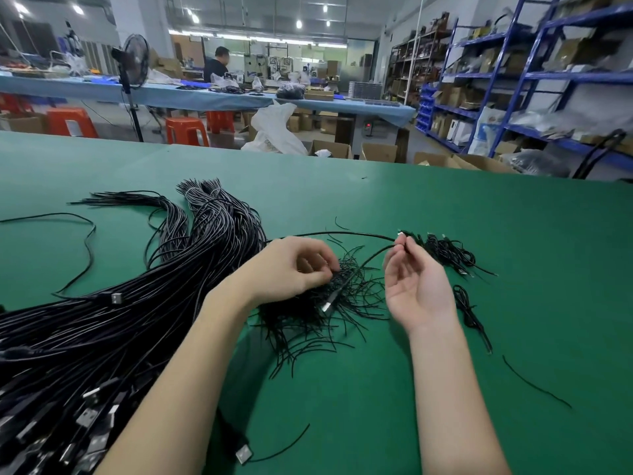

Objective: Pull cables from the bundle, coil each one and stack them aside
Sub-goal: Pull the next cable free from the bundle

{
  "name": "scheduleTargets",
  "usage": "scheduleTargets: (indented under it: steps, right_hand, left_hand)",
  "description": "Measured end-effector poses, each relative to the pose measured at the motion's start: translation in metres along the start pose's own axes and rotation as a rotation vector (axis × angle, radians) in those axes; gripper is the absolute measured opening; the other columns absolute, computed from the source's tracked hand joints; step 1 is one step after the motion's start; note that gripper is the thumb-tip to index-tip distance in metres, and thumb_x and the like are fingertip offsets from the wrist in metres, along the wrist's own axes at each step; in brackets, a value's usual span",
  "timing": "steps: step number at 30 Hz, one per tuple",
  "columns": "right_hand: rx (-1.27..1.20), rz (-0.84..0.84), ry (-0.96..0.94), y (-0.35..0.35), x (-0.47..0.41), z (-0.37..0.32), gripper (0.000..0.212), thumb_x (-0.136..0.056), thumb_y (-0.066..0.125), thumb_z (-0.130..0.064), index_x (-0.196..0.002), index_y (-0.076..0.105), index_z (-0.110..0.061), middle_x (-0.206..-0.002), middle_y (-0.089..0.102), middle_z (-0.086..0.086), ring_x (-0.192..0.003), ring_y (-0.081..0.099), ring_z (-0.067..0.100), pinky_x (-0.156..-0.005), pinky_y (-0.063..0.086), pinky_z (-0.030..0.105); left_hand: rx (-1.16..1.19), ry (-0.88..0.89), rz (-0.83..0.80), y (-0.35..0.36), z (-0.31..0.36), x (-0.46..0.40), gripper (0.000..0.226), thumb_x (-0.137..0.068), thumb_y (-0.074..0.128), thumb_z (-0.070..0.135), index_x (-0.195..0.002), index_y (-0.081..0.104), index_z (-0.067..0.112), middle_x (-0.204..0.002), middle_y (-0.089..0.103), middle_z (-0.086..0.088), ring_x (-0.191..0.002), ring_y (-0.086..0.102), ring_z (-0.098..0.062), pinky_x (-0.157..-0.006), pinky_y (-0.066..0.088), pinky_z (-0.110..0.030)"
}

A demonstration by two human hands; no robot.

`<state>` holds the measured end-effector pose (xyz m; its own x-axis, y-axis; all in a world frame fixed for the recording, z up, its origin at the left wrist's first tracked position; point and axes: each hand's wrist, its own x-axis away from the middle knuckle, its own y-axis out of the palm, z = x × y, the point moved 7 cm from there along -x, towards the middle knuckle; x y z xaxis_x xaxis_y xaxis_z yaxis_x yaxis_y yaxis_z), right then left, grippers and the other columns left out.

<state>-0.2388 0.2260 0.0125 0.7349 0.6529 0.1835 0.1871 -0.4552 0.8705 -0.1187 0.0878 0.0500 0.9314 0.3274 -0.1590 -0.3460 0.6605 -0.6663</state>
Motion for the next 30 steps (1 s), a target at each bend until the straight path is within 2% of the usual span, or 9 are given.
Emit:
scheduleTargets:
  steps: [5, 7, 10, 13, 16, 18, 21, 26, 30]
  right_hand:
    - [-0.164, 0.000, 0.054, -0.002, 0.001, 0.007, 0.006, -0.096, 0.062, -0.005, -0.097, 0.065, 0.001, -0.079, 0.067, 0.009, -0.062, 0.066, 0.010, -0.052, 0.054, 0.014]
    - [-0.150, 0.009, 0.053, -0.002, 0.000, 0.010, 0.008, -0.097, 0.061, -0.004, -0.093, 0.065, 0.002, -0.076, 0.067, 0.009, -0.059, 0.067, 0.010, -0.051, 0.054, 0.014]
    - [0.016, 0.051, 0.011, -0.002, 0.000, 0.015, 0.011, -0.098, 0.061, -0.006, -0.090, 0.066, 0.000, -0.073, 0.071, 0.007, -0.056, 0.068, 0.008, -0.050, 0.054, 0.013]
    - [0.483, 0.055, 0.022, -0.005, 0.004, 0.016, 0.024, -0.101, 0.060, -0.025, -0.097, 0.070, -0.004, -0.083, 0.076, 0.008, -0.055, 0.068, 0.008, -0.046, 0.050, 0.014]
    - [1.297, 0.020, 0.181, -0.007, 0.015, 0.009, 0.072, -0.099, 0.041, -0.066, -0.096, 0.075, -0.003, -0.085, 0.079, 0.010, -0.049, 0.063, 0.010, -0.042, 0.039, 0.016]
    - [1.564, -0.055, 0.281, -0.003, 0.027, -0.005, 0.085, -0.096, 0.033, -0.075, -0.088, 0.077, -0.003, -0.081, 0.078, 0.013, -0.047, 0.062, 0.012, -0.040, 0.036, 0.017]
    - [1.645, -0.242, 0.151, 0.022, 0.043, -0.022, 0.064, -0.094, 0.050, -0.066, -0.082, 0.079, -0.011, -0.075, 0.077, 0.008, -0.047, 0.061, 0.013, -0.038, 0.035, 0.018]
    - [1.441, -0.234, -0.541, 0.067, 0.052, -0.045, 0.037, -0.077, 0.070, -0.064, -0.083, 0.073, -0.027, -0.064, 0.061, -0.015, -0.057, 0.050, 0.006, -0.055, 0.042, 0.022]
    - [1.768, -0.320, -0.153, 0.049, 0.042, 0.001, 0.034, -0.081, 0.075, -0.058, -0.105, 0.069, -0.034, -0.093, 0.076, -0.012, -0.086, 0.072, 0.007, -0.082, 0.056, 0.032]
  left_hand:
    - [0.167, 0.046, -0.178, 0.022, 0.010, -0.002, 0.042, -0.084, 0.079, 0.029, -0.122, 0.063, 0.042, -0.103, 0.072, 0.011, -0.082, 0.067, -0.006, -0.080, 0.051, -0.017]
    - [0.212, 0.116, -0.053, 0.022, 0.021, -0.006, 0.052, -0.082, 0.082, 0.035, -0.128, 0.059, 0.044, -0.108, 0.070, 0.011, -0.087, 0.068, -0.009, -0.079, 0.052, -0.019]
    - [0.267, 0.213, 0.145, 0.019, 0.038, -0.008, 0.030, -0.096, 0.068, 0.036, -0.126, 0.065, 0.040, -0.110, 0.070, 0.014, -0.097, 0.066, -0.010, -0.079, 0.052, -0.024]
    - [0.369, 0.195, 0.265, 0.016, 0.042, -0.009, 0.036, -0.108, 0.039, 0.039, -0.114, 0.073, 0.031, -0.116, 0.071, 0.015, -0.110, 0.062, -0.001, -0.091, 0.046, -0.021]
    - [0.665, 0.073, 0.415, 0.006, 0.027, -0.011, 0.047, -0.111, 0.030, 0.032, -0.101, 0.074, 0.019, -0.109, 0.076, 0.001, -0.108, 0.067, -0.015, -0.093, 0.050, -0.032]
    - [0.860, 0.017, 0.414, 0.005, 0.019, -0.013, 0.048, -0.111, 0.029, 0.029, -0.099, 0.072, 0.012, -0.106, 0.077, -0.007, -0.108, 0.070, -0.022, -0.095, 0.050, -0.034]
    - [1.085, 0.014, 0.340, 0.006, 0.017, -0.013, 0.043, -0.109, 0.033, 0.031, -0.104, 0.069, 0.009, -0.106, 0.076, -0.008, -0.107, 0.071, -0.024, -0.097, 0.052, -0.035]
    - [1.215, -0.038, 0.315, 0.009, 0.015, -0.012, 0.049, -0.107, 0.039, 0.040, -0.089, 0.076, 0.014, -0.100, 0.077, -0.007, -0.081, 0.073, -0.017, -0.073, 0.058, -0.027]
    - [1.096, -0.017, 0.323, 0.009, 0.016, -0.014, 0.052, -0.109, 0.030, 0.042, -0.101, 0.075, 0.018, -0.113, 0.076, -0.003, -0.110, 0.069, -0.013, -0.094, 0.047, -0.034]
